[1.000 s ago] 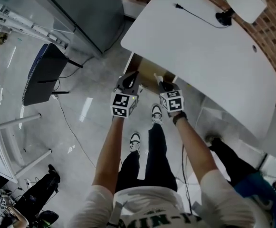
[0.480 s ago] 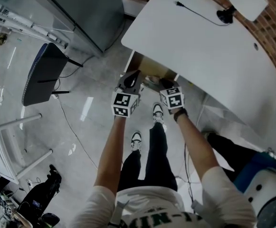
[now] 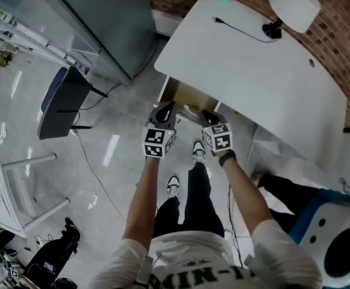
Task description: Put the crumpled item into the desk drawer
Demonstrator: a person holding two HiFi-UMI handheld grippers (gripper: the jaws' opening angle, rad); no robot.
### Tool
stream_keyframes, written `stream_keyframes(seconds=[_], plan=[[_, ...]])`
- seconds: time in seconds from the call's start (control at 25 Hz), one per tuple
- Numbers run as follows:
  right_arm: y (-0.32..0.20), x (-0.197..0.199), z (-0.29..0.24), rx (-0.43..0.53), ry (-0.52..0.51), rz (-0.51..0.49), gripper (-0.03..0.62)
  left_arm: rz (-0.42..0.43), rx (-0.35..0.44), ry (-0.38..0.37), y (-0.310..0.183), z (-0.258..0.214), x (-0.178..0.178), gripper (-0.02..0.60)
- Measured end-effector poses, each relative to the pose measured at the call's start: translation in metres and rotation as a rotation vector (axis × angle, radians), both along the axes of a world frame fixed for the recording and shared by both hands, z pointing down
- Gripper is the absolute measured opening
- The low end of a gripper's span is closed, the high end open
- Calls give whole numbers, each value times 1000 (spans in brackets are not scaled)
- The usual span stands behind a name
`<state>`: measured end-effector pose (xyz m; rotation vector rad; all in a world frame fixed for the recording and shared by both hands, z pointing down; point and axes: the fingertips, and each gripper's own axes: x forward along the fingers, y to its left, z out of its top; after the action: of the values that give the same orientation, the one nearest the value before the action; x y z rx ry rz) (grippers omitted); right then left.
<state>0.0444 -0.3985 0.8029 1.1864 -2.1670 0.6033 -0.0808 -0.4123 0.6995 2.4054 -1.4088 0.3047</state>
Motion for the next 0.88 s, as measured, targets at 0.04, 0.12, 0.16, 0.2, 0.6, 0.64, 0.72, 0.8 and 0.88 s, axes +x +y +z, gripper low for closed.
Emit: stream_keyframes(seconds=[0.04, 0.12, 0.16, 0.2, 0.6, 0.64, 0.72, 0.8, 0.88], plan=[[3, 2, -12, 19, -8, 7, 6, -3, 2, -5, 5, -9, 0, -2], [9, 6, -38, 59, -23, 25, 6, -13, 12, -4, 12, -28, -1, -2], [11, 8, -52, 77, -29, 36, 6, -20, 18, 2, 15, -39, -2, -2], [14, 10, -65, 91, -36, 49, 6, -24, 22, 11, 18, -49, -3, -2], [34, 12, -213, 246, -155, 204, 5, -54, 66, 1, 50, -162, -18, -2], [36, 13, -228, 263, -166, 215, 6, -59, 75, 3, 54, -173, -18, -2], [42, 16, -254, 299, -180, 231, 5, -65, 94, 9, 63, -193, -18, -2], [47, 16, -278, 339, -192, 242, 5, -67, 110, 6, 71, -210, -20, -2], [54, 14, -301, 374, -203, 241, 5, -70, 129, 0, 80, -226, -21, -2]])
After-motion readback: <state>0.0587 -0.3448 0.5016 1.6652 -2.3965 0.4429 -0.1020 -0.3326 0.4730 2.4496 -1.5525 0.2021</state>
